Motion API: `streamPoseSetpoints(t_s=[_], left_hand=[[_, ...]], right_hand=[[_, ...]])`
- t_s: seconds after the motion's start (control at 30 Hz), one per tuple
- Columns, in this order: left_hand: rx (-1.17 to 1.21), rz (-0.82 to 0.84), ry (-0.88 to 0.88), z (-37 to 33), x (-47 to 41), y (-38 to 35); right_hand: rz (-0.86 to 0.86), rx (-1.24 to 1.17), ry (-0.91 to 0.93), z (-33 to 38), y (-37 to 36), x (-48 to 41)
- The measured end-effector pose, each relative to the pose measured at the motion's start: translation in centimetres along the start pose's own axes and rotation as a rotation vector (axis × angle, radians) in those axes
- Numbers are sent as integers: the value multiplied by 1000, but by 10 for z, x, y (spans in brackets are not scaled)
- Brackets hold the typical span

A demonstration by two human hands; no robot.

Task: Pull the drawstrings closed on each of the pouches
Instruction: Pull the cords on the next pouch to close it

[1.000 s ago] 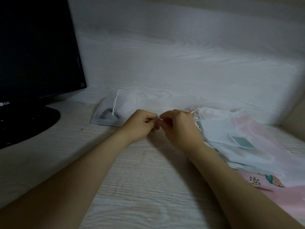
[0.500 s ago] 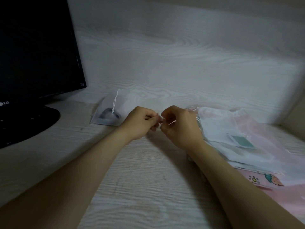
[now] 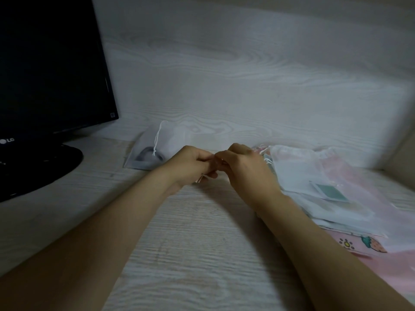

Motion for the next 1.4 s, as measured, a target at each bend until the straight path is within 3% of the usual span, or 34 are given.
streamPoseSetpoints(t_s=[0.13,0.27,0.5,0.7,1.03,1.17,1.4], left_hand=[[142,83,45,-3,0,-1],[114,116,76,-7,0,-2],[120,-58,94,-6,0,2],[-23,-182,-140,-8,2,9],[-180,-312,-407,-23,4,9],[-394,-266,-493,-24,6,8],[-298,-218,-467,-18,1,6]], right_hand=[[43,59,17,1,-3,1],[92,92,5,1,-3,1],[178,131,-56,8,2,1],[112,-167,-289,-1,0,1],[-20,-391,-393,-3,12,-1],[72,-404,-413,-5,10,2],[283,-987,-799,-12,4,6]])
Point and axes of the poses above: each hand's wrist, its own x-axis away from the middle knuckle, its own y-axis out of the back of the hand, z = x × y, the point moved 3 cm from there along -x, towards the middle knuckle, and after that the axes turned 7 degrees about -y, right-handed, at the moved point
